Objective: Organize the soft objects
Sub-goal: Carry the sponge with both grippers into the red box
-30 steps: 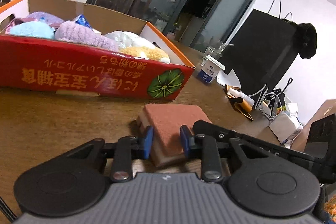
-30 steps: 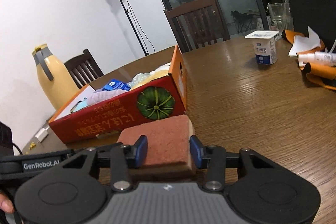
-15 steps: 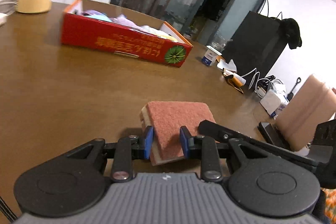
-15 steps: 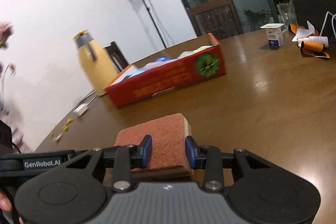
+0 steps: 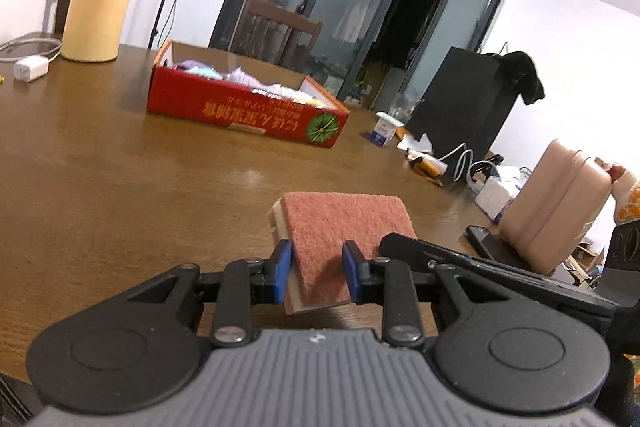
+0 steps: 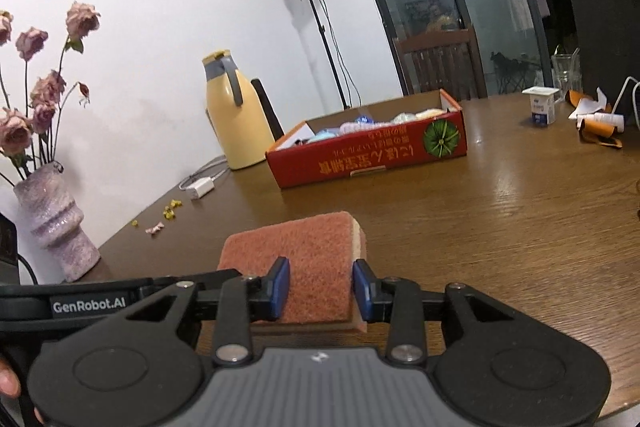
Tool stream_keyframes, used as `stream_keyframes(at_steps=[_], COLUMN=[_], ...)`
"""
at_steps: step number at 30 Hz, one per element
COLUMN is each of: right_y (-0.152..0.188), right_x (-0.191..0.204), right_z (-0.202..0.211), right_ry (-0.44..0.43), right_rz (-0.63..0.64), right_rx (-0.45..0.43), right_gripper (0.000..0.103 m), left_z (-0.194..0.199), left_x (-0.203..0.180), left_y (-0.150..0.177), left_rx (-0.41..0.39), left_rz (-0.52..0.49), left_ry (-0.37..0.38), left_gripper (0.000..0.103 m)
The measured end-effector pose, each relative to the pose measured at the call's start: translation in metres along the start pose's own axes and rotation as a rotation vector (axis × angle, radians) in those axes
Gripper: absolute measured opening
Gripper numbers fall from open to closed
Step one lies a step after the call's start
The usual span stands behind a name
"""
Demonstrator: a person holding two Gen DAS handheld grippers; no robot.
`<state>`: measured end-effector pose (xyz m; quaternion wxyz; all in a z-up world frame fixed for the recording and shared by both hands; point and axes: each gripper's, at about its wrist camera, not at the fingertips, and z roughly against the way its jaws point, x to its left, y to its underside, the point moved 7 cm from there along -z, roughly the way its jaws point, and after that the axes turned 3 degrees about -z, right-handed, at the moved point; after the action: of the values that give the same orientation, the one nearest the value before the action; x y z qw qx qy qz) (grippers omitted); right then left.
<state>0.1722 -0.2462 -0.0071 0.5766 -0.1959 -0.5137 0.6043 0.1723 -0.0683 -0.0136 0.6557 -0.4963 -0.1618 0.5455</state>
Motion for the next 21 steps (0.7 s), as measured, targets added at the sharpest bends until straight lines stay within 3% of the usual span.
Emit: stream_keyframes(at_steps=[5, 10, 15, 21], right_y=[-0.010, -0.049, -0.103, -0.190], right_x=[-0.003, -0.010, -0.019, -0.038], right_z=[0.003, -0.012, -0.042, -0.103], right_ry=[-0.007, -0.011, 0.000, 0.045], right_rz=[-0.014, -0.011, 0.017, 0.076], right_rx=[-0.013, -0.063, -0.111, -0.191], right_gripper=[0.034, 0.034, 0.034, 0.034], left_z=[-0.004, -0.020, -0.055, -0.128], left_x=[-0.005, -0.010, -0.007, 0.009], left_y=[-0.016, -0.055, -0.107, -0.193], left_rx=[-0.028, -0.073, -0.124, -0.152], left_rz=[-0.028, -0.079, -0.098, -0.080], left_ry=[0.019, 0.035, 0.045, 0.114], left_gripper=[0.028, 0.028, 0.028, 0.029])
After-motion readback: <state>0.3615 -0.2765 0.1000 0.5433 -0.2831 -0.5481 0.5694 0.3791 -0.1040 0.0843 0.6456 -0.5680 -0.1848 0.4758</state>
